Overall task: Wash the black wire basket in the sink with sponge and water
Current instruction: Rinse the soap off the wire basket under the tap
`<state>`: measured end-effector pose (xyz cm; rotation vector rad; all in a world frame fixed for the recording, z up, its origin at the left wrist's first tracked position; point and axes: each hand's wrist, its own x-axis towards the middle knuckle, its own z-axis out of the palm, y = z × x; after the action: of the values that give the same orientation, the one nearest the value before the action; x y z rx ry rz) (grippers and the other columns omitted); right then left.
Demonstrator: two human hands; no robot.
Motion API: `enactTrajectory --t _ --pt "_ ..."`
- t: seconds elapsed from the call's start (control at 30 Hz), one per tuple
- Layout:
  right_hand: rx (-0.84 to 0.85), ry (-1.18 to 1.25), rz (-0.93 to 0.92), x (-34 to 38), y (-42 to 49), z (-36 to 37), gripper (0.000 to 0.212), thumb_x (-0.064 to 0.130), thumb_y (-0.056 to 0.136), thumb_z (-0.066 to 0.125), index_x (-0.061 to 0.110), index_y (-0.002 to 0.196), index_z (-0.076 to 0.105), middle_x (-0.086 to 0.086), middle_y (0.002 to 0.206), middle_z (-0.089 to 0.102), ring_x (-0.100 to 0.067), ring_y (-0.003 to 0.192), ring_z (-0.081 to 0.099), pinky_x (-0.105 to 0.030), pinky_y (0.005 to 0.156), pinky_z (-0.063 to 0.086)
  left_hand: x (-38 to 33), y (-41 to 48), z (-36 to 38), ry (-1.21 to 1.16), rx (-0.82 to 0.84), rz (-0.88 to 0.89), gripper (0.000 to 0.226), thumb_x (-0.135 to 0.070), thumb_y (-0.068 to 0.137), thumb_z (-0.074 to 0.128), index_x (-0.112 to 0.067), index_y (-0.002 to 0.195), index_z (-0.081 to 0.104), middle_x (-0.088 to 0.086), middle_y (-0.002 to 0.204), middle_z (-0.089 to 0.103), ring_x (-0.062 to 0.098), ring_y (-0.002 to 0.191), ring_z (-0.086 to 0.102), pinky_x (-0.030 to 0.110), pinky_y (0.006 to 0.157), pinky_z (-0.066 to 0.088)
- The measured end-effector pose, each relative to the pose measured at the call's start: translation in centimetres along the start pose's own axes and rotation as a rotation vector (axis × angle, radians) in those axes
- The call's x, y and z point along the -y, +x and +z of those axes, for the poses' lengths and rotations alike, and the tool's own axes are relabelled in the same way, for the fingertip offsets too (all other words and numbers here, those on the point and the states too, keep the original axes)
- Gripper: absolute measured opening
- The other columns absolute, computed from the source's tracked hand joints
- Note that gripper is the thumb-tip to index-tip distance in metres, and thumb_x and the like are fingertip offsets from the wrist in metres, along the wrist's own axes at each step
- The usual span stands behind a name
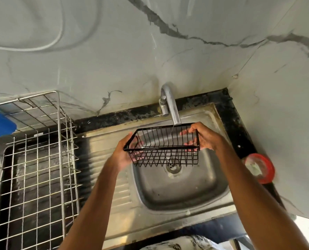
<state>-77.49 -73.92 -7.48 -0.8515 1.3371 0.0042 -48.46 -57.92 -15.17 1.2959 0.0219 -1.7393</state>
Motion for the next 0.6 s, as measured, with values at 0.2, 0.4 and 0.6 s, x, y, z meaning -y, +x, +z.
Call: enactTrajectory --t 0.2,0.4,0.6 --pt "-0.136 0.157 0.039 -3.1 -3.5 -1.8 0.041 0.043 0.087 0.059 0.016 0.116 0.071 -0.019 0.123 0.061 -0.034 0.108 0.063 -0.044 0.067 0.06 -0.2 1.3 2.3 0.246 0.075 -0.078 0.055 -0.054 0.103 0.042 -0.019 0.142 0.061 0.006 0.139 0.067 0.034 0.125 0.064 0.053 0.104 0.049" --pt "-0.255 0.318 0.025 -4.5 -6.5 -1.5 0.034 0.037 0.079 0.074 0.019 0.108 0.071 -0.017 0.122 0.063 -0.035 0.107 0.066 -0.044 0.065 0.061 1.0 3.4 7.0 0.18 -0.2 -0.078 0.056 -0.052 0.097 0.058 -0.01 0.133 0.065 0.021 0.134 0.066 0.04 0.128 0.058 0.056 0.1 0.046" --pt "-0.364 0.36 0.023 -5.9 -7.5 1.1 0.023 0.033 0.08 0.076 0.024 0.099 0.068 -0.018 0.122 0.059 -0.034 0.103 0.063 -0.055 0.086 0.059 5.3 1.7 9.9 0.04 -0.202 -0.193 0.089 -0.057 0.077 0.081 -0.023 0.15 0.041 0.031 0.149 0.044 0.052 0.127 0.056 0.064 0.092 0.055"
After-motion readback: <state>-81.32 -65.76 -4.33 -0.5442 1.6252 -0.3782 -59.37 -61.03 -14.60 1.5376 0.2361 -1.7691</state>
